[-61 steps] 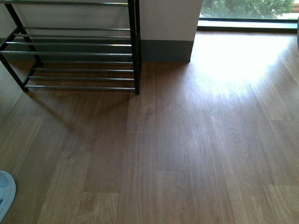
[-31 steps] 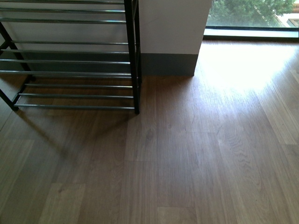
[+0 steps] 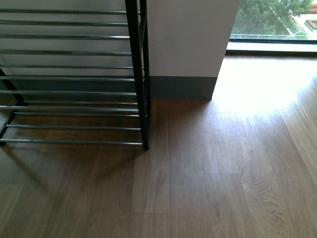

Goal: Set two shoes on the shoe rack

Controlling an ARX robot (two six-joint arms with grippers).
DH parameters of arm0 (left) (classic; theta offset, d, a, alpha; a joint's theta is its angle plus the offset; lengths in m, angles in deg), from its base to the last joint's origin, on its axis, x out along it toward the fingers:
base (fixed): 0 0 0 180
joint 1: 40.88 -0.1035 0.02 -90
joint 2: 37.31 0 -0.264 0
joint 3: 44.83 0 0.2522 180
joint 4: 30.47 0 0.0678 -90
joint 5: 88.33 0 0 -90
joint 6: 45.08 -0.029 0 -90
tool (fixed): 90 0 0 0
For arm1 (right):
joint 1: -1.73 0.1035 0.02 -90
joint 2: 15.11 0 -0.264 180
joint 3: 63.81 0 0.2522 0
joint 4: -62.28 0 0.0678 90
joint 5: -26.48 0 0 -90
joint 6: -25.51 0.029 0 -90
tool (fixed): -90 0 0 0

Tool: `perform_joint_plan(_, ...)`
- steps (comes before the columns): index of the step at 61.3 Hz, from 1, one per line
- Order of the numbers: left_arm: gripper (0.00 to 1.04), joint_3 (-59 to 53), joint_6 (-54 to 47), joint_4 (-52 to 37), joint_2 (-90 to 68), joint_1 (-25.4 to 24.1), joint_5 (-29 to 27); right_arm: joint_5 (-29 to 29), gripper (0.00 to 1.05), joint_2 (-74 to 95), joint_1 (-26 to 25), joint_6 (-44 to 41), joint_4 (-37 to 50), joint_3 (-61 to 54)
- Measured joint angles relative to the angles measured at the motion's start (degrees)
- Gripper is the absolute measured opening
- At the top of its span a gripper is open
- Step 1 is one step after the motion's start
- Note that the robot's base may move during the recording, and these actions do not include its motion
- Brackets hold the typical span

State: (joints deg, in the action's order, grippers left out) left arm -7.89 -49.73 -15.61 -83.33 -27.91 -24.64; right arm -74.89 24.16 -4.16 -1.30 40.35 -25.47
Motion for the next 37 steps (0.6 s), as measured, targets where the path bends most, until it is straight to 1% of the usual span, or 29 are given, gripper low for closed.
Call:
perform_joint_plan(28, 0.02, 0.0, 0.0, 0.0, -0.1, 0.0, -0.3, -0.5, 0.01, 0.0, 0.0, 0.0, 0.0, 0.0)
perform_joint_plan(37, 0.02, 0.0, 0.0, 0.0, 0.0, -0.3, -1.4, -1.1, 0.01, 0.0, 0.2, 0.0, 0.0, 0.0)
